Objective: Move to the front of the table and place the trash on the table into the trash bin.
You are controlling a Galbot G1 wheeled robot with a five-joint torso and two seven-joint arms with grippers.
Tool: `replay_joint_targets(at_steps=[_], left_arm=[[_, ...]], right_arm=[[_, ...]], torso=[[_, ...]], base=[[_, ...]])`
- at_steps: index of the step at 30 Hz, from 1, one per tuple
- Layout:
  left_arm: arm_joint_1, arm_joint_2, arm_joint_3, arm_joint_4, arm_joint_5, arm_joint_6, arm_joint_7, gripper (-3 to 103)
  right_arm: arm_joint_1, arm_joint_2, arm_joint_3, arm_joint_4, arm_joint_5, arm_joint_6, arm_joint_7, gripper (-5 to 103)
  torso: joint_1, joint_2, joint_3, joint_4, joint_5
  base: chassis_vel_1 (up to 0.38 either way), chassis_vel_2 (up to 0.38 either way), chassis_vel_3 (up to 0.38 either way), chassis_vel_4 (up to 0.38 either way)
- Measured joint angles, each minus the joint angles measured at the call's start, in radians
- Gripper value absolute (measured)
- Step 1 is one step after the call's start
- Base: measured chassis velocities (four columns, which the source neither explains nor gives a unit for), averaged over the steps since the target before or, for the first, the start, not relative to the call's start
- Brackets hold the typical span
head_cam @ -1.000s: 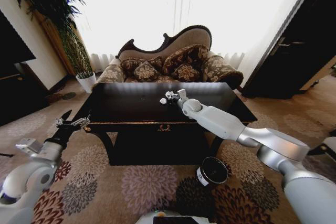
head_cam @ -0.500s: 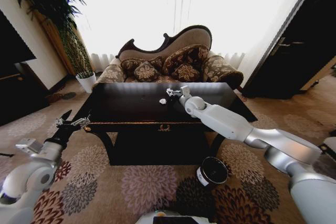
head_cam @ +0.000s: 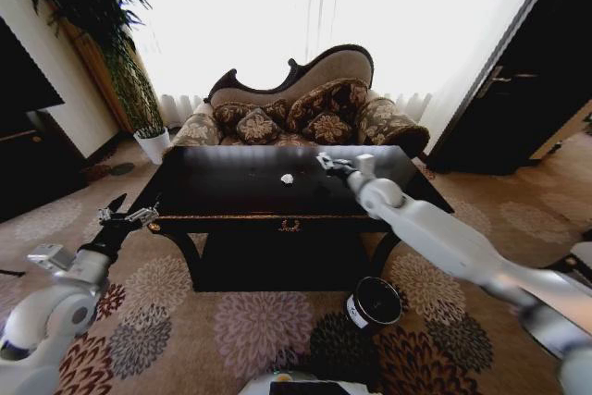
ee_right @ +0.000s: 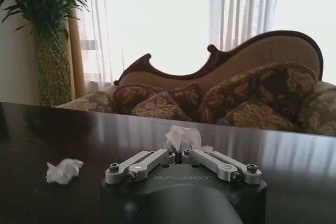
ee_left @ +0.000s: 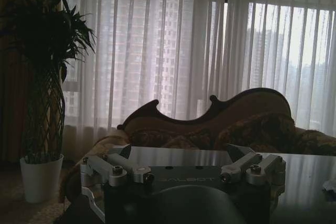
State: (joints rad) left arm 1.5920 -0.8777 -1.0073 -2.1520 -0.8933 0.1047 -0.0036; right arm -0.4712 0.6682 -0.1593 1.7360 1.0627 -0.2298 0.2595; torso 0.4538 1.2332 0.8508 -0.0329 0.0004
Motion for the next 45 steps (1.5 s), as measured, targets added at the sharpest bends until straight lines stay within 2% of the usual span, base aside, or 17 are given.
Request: replay_joint_targets(at_steps=[2, 3, 6, 7, 10, 11, 14, 16, 19, 20, 24, 27, 29, 30, 34, 45], left_arm=[[0.0, 0.0, 0.0, 0.0, 0.0, 0.0, -0.001, 100], [0.0, 0.0, 0.0, 0.0, 0.0, 0.0, -0.001, 100], [0.0, 0.0, 0.0, 0.0, 0.0, 0.0, 0.0, 100], [0.0, 0.0, 0.0, 0.0, 0.0, 0.0, 0.0, 100], [0.0, 0.0, 0.0, 0.0, 0.0, 0.0, 0.0, 100], [0.0, 0.0, 0.0, 0.0, 0.0, 0.0, 0.0, 100], [0.0, 0.0, 0.0, 0.0, 0.0, 0.0, -0.001, 100], [0.0, 0.0, 0.0, 0.0, 0.0, 0.0, -0.001, 100], [0.0, 0.0, 0.0, 0.0, 0.0, 0.0, -0.001, 100], [0.0, 0.0, 0.0, 0.0, 0.0, 0.0, -0.001, 100], [0.0, 0.0, 0.0, 0.0, 0.0, 0.0, 0.0, 100], [0.0, 0.0, 0.0, 0.0, 0.0, 0.0, -0.001, 100], [0.0, 0.0, 0.0, 0.0, 0.0, 0.0, -0.001, 100], [0.0, 0.0, 0.0, 0.0, 0.0, 0.0, -0.001, 100], [0.0, 0.0, 0.0, 0.0, 0.0, 0.0, -0.001, 100], [0.0, 0.0, 0.0, 0.0, 0.0, 0.0, -0.001, 100]], right_arm=[[-0.113, -0.028, 0.113, 0.046, -0.01, 0.006, -0.008, 0], [-0.113, -0.028, 0.113, 0.046, -0.01, 0.006, -0.008, 0], [-0.353, -0.036, 0.292, 0.122, -0.046, 0.031, -0.028, 0], [-0.353, -0.036, 0.292, 0.122, -0.046, 0.031, -0.028, 0], [-0.544, 0.031, 0.467, 0.183, -0.074, 0.047, -0.041, 0], [-0.544, 0.031, 0.467, 0.183, -0.074, 0.047, -0.041, 0], [-0.752, 0.131, 0.639, 0.241, -0.152, 0.087, -0.091, 0], [-0.801, 0.156, 0.67, 0.253, -0.175, 0.099, -0.104, 0], [-0.968, 0.256, 0.769, 0.293, -0.272, 0.16, -0.159, 0], [-0.968, 0.256, 0.769, 0.293, -0.272, 0.16, -0.159, 0], [-1.056, 0.361, 0.804, 0.287, -0.357, 0.228, -0.195, 0], [-1.065, 0.394, 0.806, 0.253, -0.397, 0.259, -0.205, 0], [-1.076, 0.454, 0.798, 0.176, -0.448, 0.304, -0.217, 0], [-1.076, 0.454, 0.798, 0.176, -0.448, 0.304, -0.217, 0], [-1.08, 0.529, 0.755, 0.028, -0.528, 0.391, -0.236, 0], [-0.959, 0.569, 0.66, -0.301, -0.551, 0.441, -0.211, 0]], torso=[[0.0, 0.0, 0.0, -0.0003, -0.0003], [0.0, 0.0, 0.0, -0.0003, -0.0003], [0.0, 0.0, 0.0, -0.0001, 0.0002], [0.0, 0.0, 0.0, -0.0001, 0.0002], [0.0, 0.0, 0.0, 0.0006, -0.0004], [0.0, 0.0, 0.0, 0.0006, -0.0004], [0.0, 0.0, 0.0, 0.0006, -0.0005], [0.0, 0.0, 0.0, 0.0005, -0.0002], [0.0, 0.0, 0.0, 0.0, -0.0009], [0.0, 0.0, 0.0, 0.0, -0.0009], [0.0, 0.0, 0.0, 0.0005, -0.0013], [0.0, 0.0, 0.0, 0.0004, -0.0007], [0.0, 0.0, 0.0, 0.0005, -0.0011], [0.0, 0.0, 0.0, 0.0005, -0.0011], [0.0, 0.0, 0.0, 0.0003, -0.0007], [0.0, 0.0, 0.0, 0.0005, -0.0006]], base=[[0.0, 0.0, 0.0, 0.0], [0.0, 0.0, 0.0, 0.0], [0.0, 0.0, 0.0, 0.0], [0.0, 0.0, 0.0, 0.0], [0.0, 0.0, 0.0, 0.0], [0.0, 0.0, 0.0, 0.0], [0.0, 0.0, 0.0, 0.0], [0.0, 0.0, 0.0, 0.0], [0.0, 0.0, 0.0, 0.0], [0.0, 0.0, 0.0, 0.0], [0.0, 0.0, 0.0, 0.0], [0.0, 0.0, 0.0, 0.0], [0.0, 0.0, 0.0, 0.0], [0.0, 0.0, 0.0, 0.0], [0.0, 0.0, 0.0, 0.0], [0.0, 0.0, 0.0, 0.0]])
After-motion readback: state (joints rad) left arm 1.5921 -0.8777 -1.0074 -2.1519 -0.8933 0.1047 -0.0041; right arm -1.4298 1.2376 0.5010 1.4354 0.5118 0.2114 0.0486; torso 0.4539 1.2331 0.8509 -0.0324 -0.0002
